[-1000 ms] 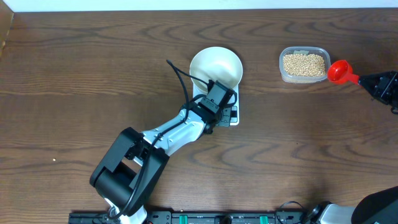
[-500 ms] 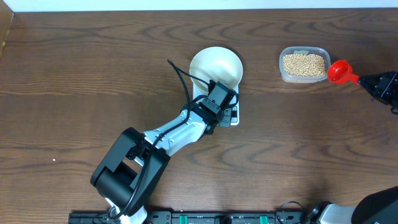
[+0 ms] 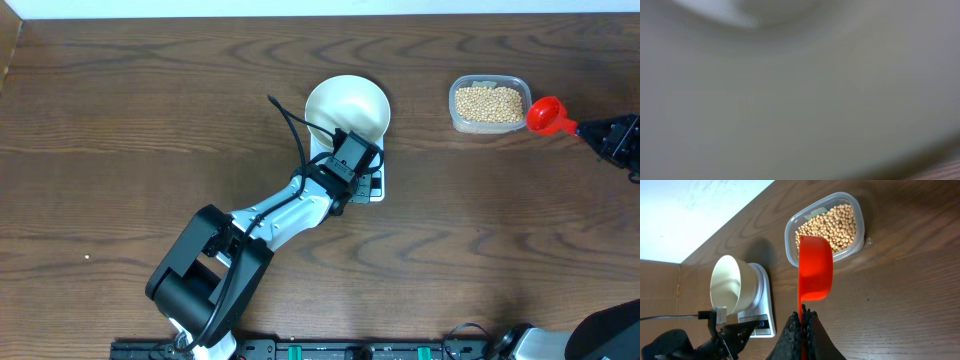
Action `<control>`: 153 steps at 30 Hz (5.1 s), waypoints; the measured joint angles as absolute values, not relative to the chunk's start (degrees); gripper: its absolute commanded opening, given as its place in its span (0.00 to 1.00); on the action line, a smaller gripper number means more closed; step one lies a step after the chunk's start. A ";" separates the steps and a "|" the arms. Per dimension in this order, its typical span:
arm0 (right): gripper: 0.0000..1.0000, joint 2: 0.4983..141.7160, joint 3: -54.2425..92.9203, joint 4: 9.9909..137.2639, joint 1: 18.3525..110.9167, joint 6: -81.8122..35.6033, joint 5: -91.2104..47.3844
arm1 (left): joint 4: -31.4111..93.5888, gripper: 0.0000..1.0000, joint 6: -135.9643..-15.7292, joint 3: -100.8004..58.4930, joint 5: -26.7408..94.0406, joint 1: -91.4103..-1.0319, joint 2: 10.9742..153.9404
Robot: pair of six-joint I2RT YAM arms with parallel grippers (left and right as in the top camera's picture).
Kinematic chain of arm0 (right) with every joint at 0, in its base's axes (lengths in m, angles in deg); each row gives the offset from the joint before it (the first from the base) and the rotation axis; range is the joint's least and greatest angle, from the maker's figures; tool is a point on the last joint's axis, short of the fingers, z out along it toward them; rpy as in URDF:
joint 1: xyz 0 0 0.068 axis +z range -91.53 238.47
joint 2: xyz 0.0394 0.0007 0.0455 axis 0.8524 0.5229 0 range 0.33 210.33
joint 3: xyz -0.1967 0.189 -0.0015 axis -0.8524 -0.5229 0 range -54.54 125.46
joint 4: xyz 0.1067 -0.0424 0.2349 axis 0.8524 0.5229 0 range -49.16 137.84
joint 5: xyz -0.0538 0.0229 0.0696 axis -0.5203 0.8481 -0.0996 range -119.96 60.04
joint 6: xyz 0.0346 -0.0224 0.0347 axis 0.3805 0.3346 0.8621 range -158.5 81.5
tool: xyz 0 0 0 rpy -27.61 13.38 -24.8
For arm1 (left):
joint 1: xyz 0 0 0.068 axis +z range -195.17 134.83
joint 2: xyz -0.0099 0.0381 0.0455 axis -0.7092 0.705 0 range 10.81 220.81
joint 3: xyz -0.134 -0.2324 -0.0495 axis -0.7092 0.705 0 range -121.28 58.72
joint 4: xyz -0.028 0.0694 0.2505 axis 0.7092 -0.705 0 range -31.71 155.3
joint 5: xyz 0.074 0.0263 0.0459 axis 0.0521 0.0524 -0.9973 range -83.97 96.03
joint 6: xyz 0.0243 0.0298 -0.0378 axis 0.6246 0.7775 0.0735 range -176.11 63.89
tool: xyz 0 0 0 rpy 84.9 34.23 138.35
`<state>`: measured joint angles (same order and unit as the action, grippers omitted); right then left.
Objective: Scoop item into bowl and weigh 50g on scale
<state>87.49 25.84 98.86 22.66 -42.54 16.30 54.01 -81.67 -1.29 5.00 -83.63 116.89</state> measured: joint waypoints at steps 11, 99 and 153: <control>0.01 87.49 25.84 98.86 22.66 -42.54 16.30 | 52.98 0.07 -82.11 -1.55 4.76 -83.63 116.89; 0.01 87.49 25.84 99.52 22.66 -42.54 16.30 | 50.79 0.08 -86.65 -3.30 4.32 -84.26 118.10; 0.01 87.49 25.84 98.53 22.66 -42.75 16.68 | 34.58 0.08 -87.55 0.62 1.35 -78.56 83.91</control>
<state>87.49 25.84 98.53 22.66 -42.75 16.68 34.58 -87.55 0.62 1.35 -78.56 83.91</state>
